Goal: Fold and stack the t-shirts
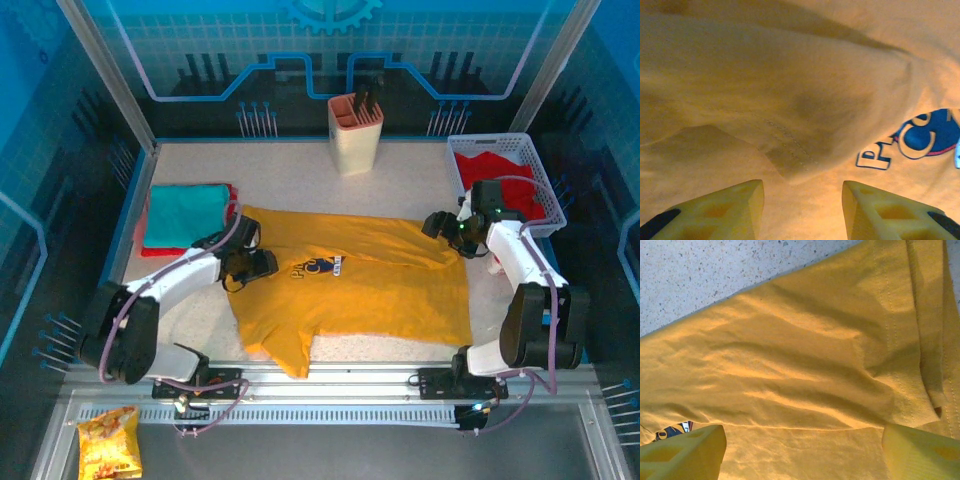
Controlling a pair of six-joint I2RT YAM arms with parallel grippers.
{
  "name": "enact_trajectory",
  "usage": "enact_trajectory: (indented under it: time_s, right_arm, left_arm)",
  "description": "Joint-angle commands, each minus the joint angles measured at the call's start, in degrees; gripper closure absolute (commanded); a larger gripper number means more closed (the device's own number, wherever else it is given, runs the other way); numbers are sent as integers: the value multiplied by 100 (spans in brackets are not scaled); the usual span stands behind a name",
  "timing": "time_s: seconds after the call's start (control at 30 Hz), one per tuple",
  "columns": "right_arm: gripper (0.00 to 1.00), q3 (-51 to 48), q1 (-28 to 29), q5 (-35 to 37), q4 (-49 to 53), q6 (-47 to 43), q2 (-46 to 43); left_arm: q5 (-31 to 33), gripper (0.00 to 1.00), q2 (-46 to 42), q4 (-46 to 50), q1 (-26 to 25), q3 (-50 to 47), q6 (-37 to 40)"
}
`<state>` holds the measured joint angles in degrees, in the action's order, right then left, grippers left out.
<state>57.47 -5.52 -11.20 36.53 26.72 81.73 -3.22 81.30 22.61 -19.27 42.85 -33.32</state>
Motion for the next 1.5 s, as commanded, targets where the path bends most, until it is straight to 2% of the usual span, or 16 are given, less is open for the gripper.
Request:
enact_trajectory:
  time_s: [0.0, 0.2, 0.33, 0.57, 0.87, 0.93, 1.07, 1.3, 1.47]
  right_arm:
    - [18, 114, 82, -119, 152, 17, -157]
    - [18, 73, 78, -136, 131, 36, -159]
    - [18, 81, 77, -172, 117, 28, -109]
    - [18, 33, 85, -171, 117, 19, -136]
    - [18, 57, 77, -144, 165, 4, -157]
    - [18, 75, 77, -149, 166, 8, -144]
    - [19, 105, 82, -163, 174, 9, -108]
    - [19, 98, 82, -176, 154, 17, -74]
    - [20, 81, 79, -208, 135, 9, -30]
  left_arm:
    - [123, 55, 266, -178, -59, 69, -178]
    - [20, 48, 348, -506, -221, -205, -742]
    - [-13, 49, 474, -786, -248, -227, -945]
    - [104, 64, 665, -860, -253, -58, -1098]
    - [502, 100, 490, -242, -247, 302, -1051]
    - [444, 100, 403, -133, -241, 355, -1064]
    - [-27, 100, 171, -41, -226, 340, -1261]
    - [-1417, 100, -314, -532, 33, 13, -2053]
    - [-1917, 100, -361, -467, 195, 44, -2146]
